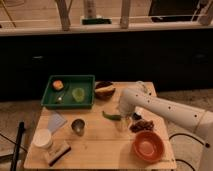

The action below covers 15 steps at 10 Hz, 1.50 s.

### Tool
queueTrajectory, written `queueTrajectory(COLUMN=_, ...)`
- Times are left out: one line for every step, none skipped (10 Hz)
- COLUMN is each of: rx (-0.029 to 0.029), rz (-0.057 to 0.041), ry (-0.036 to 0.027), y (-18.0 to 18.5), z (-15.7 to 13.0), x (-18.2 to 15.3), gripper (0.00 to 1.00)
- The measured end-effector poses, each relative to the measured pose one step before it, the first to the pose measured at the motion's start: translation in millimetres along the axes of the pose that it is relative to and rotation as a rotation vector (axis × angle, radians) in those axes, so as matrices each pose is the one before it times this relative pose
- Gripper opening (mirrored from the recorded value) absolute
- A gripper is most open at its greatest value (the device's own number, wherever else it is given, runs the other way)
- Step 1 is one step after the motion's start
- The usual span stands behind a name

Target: Place pepper in metal cup

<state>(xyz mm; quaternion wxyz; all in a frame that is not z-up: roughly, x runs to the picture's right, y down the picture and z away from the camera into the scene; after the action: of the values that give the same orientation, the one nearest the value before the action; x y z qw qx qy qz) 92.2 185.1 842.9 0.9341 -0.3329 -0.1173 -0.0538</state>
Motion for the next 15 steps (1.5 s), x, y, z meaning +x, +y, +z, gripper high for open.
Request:
queueTrajectory(rx=-0.00412, rz=-0.01431, ry=-0.00616, y=-2.88, z=2.08, x=-9.17, gripper=0.8)
queueTrajectory(rx=-0.00706, rz=-0.00439, ry=-0.00147, y=0.47, z=1.07, x=-1.66, gripper=0.8)
queueTrajectory(rx=-0.00414, rz=-0.00448, ry=-0.00157, y=-0.29, z=1.36, x=-2.12, gripper=0.79)
queueTrajectory(rx=-0.00558, rz=-0.01167, ry=-0.00624, y=-2.02, z=3.48, x=-6.66, gripper=0.7)
queueTrajectory(rx=-0.00368, rz=-0.00158, ry=-0.00203, y=-0.08, z=1.47, x=-0.75, gripper=0.61)
queueTrajectory(rx=-0.00453, rz=-0.00161, ry=-0.0011, y=0.11, z=1.8, x=-0.15, gripper=0.53)
queueTrajectory(rx=-0.00518, rz=-0.00416, ry=-0.00292, y=-0.79, z=2.44, x=-1.85, gripper=0.43)
queueTrajectory(rx=-0.00367, rz=-0.00205, ry=-0.00502, y=-0.57, z=1.91, x=-0.58, gripper=0.3)
queueTrajectory(rx=-0.00833, rz=0.00057, ry=-0.00043, y=2.01, z=1.87, x=1.41, gripper=0.2)
queueTrajectory(rx=-0.00187, rz=-0.0015, ry=-0.00132, y=-0.01, z=0.96, x=0.14, gripper=0.1)
queueTrajectory(rx=-0.00042, rz=-0.00101, ry=-0.00122, y=0.09, z=0.55, x=0.31, gripper=0.03)
queueTrajectory(rx=-0.00042, rz=-0.00176, ry=0.00001, y=0.44, z=0.09, x=0.77, gripper=0.0)
queueTrajectory(rx=-0.00036, rz=-0.00163, ry=0.0004, y=0.41, z=-0.06, x=0.82, gripper=0.0)
queueTrajectory(rx=-0.00123, rz=-0.00689, ry=0.00214, y=0.94, z=-0.56, x=0.77, gripper=0.0)
queueTrajectory(rx=-0.00048, rz=-0.00408, ry=0.00314, y=0.95, z=-1.06, x=1.45, gripper=0.0)
